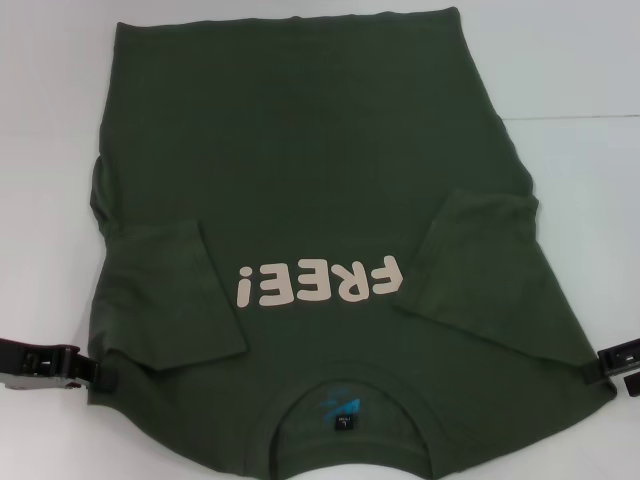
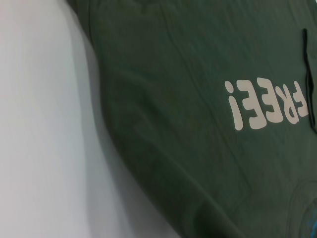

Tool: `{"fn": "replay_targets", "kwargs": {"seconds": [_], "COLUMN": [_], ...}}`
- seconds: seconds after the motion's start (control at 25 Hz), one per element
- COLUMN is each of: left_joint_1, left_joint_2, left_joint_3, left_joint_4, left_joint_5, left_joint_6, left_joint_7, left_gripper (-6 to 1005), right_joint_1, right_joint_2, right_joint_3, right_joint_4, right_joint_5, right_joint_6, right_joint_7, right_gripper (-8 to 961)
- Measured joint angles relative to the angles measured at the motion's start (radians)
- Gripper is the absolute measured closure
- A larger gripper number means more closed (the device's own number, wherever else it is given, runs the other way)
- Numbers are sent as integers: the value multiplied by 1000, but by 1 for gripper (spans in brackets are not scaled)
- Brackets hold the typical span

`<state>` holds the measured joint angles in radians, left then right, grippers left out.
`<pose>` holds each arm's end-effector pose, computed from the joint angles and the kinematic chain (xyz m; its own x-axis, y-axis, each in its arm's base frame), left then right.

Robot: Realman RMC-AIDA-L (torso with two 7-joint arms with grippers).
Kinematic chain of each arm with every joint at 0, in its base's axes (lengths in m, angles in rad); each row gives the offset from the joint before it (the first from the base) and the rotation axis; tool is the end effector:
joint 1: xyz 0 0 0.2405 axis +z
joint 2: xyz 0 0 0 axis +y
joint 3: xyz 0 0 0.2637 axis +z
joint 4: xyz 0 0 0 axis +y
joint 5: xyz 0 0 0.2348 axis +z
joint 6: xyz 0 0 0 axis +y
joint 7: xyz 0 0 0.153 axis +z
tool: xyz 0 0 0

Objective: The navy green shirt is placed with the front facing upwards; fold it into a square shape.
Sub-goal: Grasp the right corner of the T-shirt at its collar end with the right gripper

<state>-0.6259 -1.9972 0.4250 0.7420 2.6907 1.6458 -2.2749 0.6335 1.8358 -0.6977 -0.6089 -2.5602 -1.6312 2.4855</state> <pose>-0.3430 0.3480 0.0412 0.2265 0.9613 0.1566 0.9715 -0.2115 -0.1066 0.3511 0.3570 0.0698 0.0943 -0.9940 -0.0555 -0.9815 -0.0835 -0.1723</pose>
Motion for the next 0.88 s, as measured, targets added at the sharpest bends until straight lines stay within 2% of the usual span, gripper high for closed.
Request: {"fn": "replay_targets", "kwargs": {"seconds": [0.88], "left_joint_1": [-3], "left_joint_2": [0], "left_joint_3": [1], "left_joint_4": [-1], "left_joint_5": [0], "left_joint_6": [0], "left_joint_7": [0], "left_gripper": [962], "right_joint_1": [-6], "right_joint_2": [14], "right_joint_3": [0], "right_joint_4": [-1], "right_joint_5": [0], "right_joint_6": [33], "right_joint_7": [-16], "right_gripper": [26]}}
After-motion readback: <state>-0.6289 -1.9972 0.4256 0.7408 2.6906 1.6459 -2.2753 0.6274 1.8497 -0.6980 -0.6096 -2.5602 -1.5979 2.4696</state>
